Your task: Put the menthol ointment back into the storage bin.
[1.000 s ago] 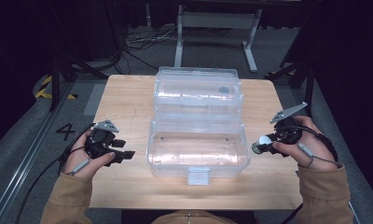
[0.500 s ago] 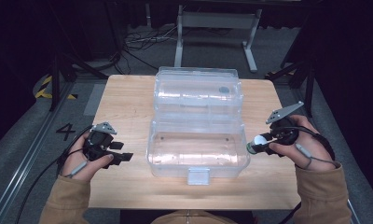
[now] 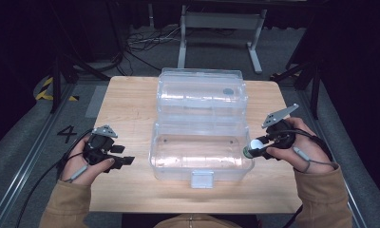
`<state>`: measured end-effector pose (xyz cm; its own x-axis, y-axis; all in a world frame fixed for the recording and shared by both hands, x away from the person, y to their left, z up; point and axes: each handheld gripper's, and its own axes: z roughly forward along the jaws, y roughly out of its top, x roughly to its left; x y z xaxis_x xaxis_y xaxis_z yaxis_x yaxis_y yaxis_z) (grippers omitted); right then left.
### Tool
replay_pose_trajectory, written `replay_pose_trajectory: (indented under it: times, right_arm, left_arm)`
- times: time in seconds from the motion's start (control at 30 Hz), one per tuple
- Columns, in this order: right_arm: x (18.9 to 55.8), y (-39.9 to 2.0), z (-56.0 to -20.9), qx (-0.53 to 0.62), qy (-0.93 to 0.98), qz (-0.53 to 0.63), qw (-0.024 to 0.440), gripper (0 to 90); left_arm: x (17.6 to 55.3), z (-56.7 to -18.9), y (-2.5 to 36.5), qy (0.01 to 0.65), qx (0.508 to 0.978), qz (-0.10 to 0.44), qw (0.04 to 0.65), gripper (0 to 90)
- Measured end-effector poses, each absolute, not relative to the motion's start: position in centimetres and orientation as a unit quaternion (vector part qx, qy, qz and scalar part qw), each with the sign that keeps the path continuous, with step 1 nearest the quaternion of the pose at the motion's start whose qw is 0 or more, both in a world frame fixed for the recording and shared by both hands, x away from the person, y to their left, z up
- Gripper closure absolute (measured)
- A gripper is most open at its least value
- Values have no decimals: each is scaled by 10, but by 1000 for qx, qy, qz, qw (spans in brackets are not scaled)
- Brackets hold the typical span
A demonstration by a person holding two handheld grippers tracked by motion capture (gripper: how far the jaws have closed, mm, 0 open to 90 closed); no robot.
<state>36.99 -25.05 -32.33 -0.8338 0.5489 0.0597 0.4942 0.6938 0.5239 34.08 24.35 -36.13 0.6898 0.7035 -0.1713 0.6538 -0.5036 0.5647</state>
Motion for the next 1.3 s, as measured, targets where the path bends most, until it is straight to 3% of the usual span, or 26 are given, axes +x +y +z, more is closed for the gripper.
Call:
replay_pose_trajectory:
  times: [1.3]
  right_arm:
    - [384, -211, -364, 208, 957, 203, 21, 502]
  left_arm:
    - [346, -362, 240, 385, 870, 37, 305, 413]
